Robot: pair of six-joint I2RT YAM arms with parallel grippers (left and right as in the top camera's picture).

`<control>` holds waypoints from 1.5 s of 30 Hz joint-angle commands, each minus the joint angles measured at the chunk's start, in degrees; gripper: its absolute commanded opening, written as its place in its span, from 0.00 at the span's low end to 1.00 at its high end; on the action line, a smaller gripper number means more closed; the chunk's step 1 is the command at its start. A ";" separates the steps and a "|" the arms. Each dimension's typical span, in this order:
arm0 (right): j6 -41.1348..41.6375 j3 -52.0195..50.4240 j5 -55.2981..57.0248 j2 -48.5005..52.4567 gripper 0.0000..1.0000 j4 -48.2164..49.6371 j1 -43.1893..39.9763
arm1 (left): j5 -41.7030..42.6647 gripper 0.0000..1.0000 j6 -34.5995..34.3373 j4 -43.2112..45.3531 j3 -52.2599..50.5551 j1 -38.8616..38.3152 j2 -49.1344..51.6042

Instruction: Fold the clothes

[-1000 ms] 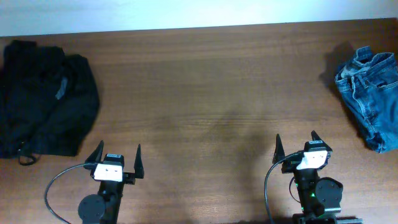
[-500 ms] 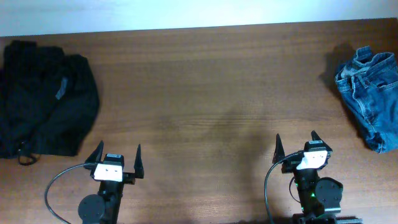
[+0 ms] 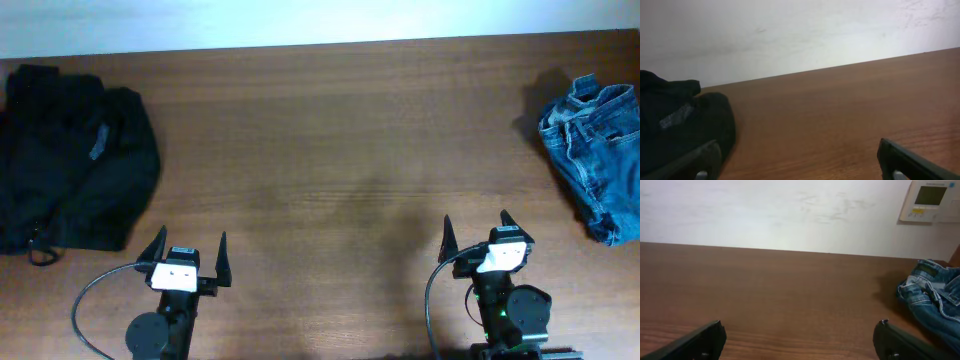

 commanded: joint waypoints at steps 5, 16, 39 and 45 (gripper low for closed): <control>0.46 -0.42 0.52 -0.42 0.99 -0.15 -0.37 | -0.22 0.99 0.31 0.11 -0.44 0.33 -0.50; 0.46 -0.42 2.03 -0.42 0.99 2.38 -0.37 | -0.22 0.99 0.33 0.11 -0.44 0.33 -0.50; 11.21 20.79 -15.74 25.38 0.99 1.27 -0.37 | 6.88 0.99 -3.17 -2.73 19.45 0.33 19.15; 10.67 46.58 -25.81 52.70 0.99 -15.02 -0.35 | 6.93 0.99 -3.15 -18.27 43.98 0.33 43.10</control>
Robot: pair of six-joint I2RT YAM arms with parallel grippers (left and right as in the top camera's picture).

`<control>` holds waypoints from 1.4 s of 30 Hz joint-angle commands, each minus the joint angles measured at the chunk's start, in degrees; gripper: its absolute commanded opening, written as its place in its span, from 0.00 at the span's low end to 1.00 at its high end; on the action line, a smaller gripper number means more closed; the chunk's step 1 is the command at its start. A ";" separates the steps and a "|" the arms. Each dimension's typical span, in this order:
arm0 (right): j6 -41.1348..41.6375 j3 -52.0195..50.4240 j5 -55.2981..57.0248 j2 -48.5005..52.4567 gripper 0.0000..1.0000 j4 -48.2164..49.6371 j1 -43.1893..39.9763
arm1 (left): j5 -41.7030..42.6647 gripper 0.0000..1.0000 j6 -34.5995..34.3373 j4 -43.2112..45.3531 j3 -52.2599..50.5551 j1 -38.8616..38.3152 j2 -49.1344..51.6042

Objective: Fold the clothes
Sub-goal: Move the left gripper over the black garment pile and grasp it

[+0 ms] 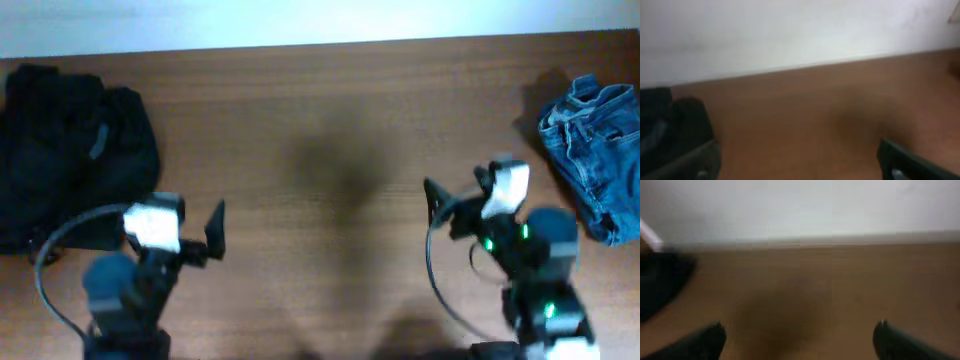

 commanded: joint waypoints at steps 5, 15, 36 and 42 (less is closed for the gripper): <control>-1.25 35.91 -12.04 30.42 0.99 -24.00 -0.26 | 0.66 1.00 3.91 -27.89 35.91 0.33 30.86; -1.57 46.60 -20.15 45.59 0.99 -25.55 -0.28 | 0.28 0.99 3.89 -29.62 45.40 0.33 53.44; -7.13 46.36 -17.11 47.98 0.99 -26.64 -0.26 | -42.71 0.98 -8.94 -13.18 45.38 15.85 70.99; -8.66 46.16 -17.09 51.30 0.99 -27.06 -0.26 | -42.77 0.98 -2.84 -1.20 45.38 16.20 76.39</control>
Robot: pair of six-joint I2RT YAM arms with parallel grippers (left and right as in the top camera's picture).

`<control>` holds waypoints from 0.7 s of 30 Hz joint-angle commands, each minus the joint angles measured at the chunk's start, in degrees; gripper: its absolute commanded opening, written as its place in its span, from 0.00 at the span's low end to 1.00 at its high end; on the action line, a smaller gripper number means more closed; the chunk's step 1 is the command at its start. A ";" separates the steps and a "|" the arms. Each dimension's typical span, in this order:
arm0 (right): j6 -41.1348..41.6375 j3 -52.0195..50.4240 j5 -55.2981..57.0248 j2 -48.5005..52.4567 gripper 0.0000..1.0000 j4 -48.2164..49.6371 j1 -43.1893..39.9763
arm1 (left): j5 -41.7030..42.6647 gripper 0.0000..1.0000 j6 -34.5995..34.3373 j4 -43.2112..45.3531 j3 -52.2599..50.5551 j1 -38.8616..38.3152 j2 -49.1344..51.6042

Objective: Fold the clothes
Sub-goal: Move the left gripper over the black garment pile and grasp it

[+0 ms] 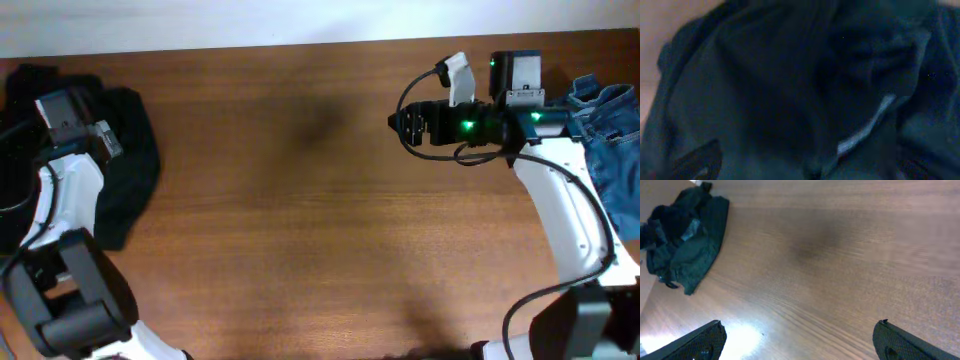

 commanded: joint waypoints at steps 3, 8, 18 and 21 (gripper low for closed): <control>-1.44 0.74 0.13 2.73 0.99 0.09 -0.26 | -1.27 0.98 2.84 7.15 0.46 0.20 3.26; -1.42 0.74 0.11 3.21 0.99 1.14 -0.26 | -3.13 0.63 2.82 7.26 0.46 0.20 3.48; -1.42 0.74 0.11 3.21 0.99 1.36 -0.26 | -6.01 0.26 2.75 4.79 0.48 1.11 3.48; -1.42 0.74 0.11 3.21 0.99 1.36 -0.26 | -8.33 0.01 1.09 4.44 0.90 1.20 3.48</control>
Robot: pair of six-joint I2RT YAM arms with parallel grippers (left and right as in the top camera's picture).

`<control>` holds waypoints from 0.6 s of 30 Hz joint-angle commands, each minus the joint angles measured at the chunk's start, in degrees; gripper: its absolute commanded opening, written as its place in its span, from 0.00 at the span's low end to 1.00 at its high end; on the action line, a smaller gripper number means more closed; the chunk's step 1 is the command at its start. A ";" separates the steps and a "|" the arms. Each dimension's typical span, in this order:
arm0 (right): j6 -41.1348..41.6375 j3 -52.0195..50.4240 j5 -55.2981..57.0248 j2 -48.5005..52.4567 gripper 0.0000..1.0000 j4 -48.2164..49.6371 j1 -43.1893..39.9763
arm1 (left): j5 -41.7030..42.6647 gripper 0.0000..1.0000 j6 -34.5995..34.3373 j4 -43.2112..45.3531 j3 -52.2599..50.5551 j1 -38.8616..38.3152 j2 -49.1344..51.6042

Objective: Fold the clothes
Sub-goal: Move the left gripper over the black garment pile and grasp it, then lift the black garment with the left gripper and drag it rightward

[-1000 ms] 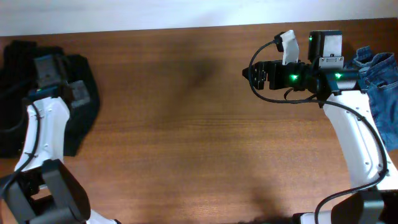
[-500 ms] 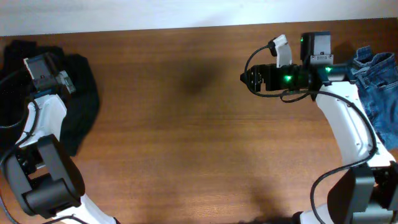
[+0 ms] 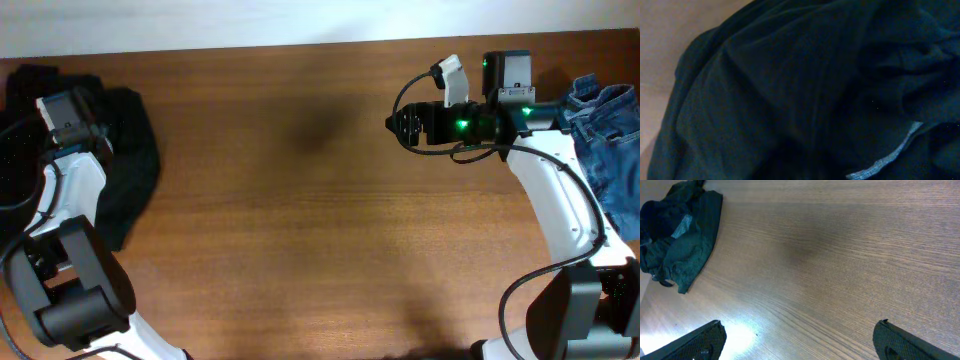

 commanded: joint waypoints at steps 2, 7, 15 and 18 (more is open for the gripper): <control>-0.81 0.74 0.09 0.42 0.98 0.17 -0.26 | -4.11 0.01 -1.70 -1.01 1.70 0.72 0.52; -0.76 0.74 0.04 0.42 0.99 0.15 -0.26 | 0.28 0.01 -2.32 -6.80 7.39 0.33 -3.56; -0.81 0.74 -0.57 0.42 0.99 0.59 -0.31 | 6.47 0.01 5.42 -11.13 16.41 -10.56 -18.91; -0.81 0.83 -0.57 0.39 0.99 0.63 -0.33 | 6.25 0.01 7.04 -11.04 19.26 -15.06 -23.34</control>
